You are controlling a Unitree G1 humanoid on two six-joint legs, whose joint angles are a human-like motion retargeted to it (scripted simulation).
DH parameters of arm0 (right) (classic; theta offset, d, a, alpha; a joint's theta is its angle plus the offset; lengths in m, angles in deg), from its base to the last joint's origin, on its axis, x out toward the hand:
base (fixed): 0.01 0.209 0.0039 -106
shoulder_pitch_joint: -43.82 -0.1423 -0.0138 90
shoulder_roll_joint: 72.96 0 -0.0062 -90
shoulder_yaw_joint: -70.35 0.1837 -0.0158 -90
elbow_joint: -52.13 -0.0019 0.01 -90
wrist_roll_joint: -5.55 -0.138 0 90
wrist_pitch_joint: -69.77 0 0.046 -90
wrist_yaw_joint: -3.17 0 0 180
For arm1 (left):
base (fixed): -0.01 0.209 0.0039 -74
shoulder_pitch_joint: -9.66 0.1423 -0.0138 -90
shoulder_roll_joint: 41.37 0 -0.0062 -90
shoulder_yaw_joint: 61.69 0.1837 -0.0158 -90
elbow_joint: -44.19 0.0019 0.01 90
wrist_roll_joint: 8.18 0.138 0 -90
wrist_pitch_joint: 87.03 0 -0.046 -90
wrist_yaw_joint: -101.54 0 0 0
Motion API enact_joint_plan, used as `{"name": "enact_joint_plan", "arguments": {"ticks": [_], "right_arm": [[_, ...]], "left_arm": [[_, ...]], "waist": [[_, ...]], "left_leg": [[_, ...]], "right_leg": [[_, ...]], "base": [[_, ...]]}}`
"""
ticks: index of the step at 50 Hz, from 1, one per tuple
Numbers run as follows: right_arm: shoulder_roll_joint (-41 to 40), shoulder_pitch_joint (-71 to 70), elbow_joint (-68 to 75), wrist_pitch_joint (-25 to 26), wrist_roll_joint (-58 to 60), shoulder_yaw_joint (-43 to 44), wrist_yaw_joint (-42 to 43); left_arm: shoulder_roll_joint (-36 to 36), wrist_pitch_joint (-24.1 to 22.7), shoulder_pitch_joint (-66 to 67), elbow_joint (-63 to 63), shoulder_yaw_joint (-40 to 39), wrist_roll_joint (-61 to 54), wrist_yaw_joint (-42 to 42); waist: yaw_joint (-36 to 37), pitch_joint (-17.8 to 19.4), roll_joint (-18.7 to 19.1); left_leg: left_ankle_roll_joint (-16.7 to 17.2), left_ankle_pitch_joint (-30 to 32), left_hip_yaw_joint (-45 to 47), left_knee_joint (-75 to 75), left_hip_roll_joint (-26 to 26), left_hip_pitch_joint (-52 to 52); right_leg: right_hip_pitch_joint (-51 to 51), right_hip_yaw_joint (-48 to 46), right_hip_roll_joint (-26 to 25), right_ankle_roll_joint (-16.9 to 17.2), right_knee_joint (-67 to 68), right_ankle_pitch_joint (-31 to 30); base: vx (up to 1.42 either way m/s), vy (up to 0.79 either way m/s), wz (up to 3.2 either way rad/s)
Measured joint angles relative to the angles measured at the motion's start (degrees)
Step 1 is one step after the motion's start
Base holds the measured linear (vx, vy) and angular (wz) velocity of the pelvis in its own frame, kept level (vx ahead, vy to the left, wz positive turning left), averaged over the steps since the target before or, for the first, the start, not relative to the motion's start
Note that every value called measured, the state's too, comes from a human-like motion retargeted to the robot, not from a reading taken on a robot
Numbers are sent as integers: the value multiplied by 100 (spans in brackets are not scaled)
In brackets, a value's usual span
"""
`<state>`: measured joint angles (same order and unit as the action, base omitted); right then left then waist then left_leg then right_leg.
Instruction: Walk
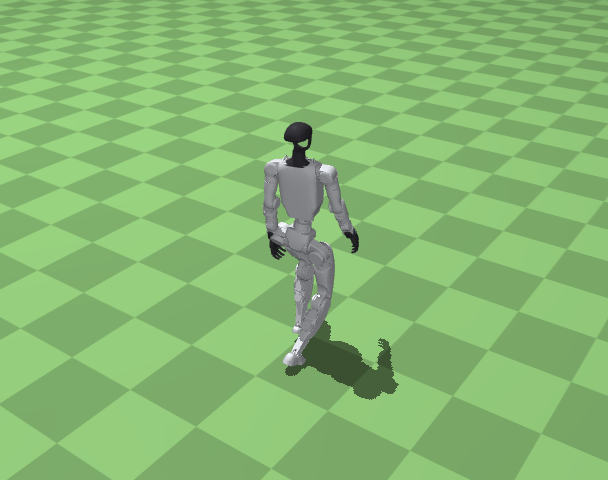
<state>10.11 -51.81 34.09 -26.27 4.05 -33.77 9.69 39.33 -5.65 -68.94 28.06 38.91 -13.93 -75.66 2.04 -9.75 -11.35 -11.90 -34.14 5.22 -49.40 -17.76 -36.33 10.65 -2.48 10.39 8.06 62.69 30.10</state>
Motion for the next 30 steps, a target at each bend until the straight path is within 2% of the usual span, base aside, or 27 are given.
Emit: {"name": "enact_joint_plan", "arguments": {"ticks": [3,5,6,8,10,12,15,20,22,23,28,30], "right_arm": [[-83,163,134,10,-111,28,-193],[-121,252,188,28,-208,86,-282],[-129,284,202,29,-244,125,-288],[-131,347,210,19,-294,200,-266],[-106,413,191,3,-326,272,-209],[-69,482,172,-1,-342,333,-145],[-13,572,197,30,-358,439,-80],[58,730,385,73,-378,603,-63],[63,827,469,80,-370,620,-61],[80,823,533,71,-375,653,-75],[71,951,718,36,-453,678,6],[68,966,712,18,-474,671,84]], "left_arm": [[35,7,-228,14,-89,-14,37],[93,34,-449,-62,-133,-26,71],[133,44,-592,-111,-143,-33,103],[213,61,-890,-216,-167,-61,178],[283,82,-1201,-326,-199,-103,271],[339,91,-1481,-453,-236,-150,364],[401,54,-1828,-659,-256,-182,454],[439,-132,-2097,-928,-121,5,422],[398,-175,-2057,-969,-41,107,384],[366,-188,-2041,-958,-4,174,339],[166,-114,-1493,-561,90,361,112],[119,-49,-1189,-337,115,437,22]], "waist": [[-236,-240,-229],[-394,-271,-334],[-462,-261,-329],[-590,-226,-263],[-696,-177,-123],[-782,-131,44],[-856,-90,297],[-740,-207,714],[-717,-212,718],[-643,-270,840],[-485,-249,1040],[-396,-241,1151]], "left_leg": [[-139,48,88,159,-355,102],[-237,-7,116,372,-532,366],[-262,-62,98,485,-553,539],[-275,-173,41,724,-537,914],[-233,-268,-33,1000,-446,1316],[-154,-342,-95,1276,-318,1687],[-17,-395,-173,1667,-100,2148],[128,-561,-207,1932,387,2494],[160,-748,-188,1577,433,2502],[176,-825,-242,1556,574,2558],[402,-1055,-319,53,982,2651],[570,-850,-309,-875,1282,2544]], "right_leg": [[641,256,356,254,1203,-1156],[1140,390,634,283,2077,-1831],[1410,417,747,187,2421,-1876],[1950,433,915,-59,2934,-1674],[2476,375,962,-312,3097,-1163],[2932,239,887,-457,2840,-691],[3440,-12,613,-470,1871,-243],[3797,-123,-387,-133,-671,-88],[3847,-15,-553,-85,-919,-28],[3726,-71,-744,-113,-1211,-127],[3269,-176,-1137,-359,-605,-278],[3044,-284,-1344,-506,-368,-233]], "base": [[-3,5,21],[-3,6,4],[-2,7,-13],[0,7,-27],[1,5,-33],[1,1,-29],[1,-1,-13],[0,-1,-4],[-3,-2,-2],[0,0,0],[0,0,0],[0,-3,-5]]}}
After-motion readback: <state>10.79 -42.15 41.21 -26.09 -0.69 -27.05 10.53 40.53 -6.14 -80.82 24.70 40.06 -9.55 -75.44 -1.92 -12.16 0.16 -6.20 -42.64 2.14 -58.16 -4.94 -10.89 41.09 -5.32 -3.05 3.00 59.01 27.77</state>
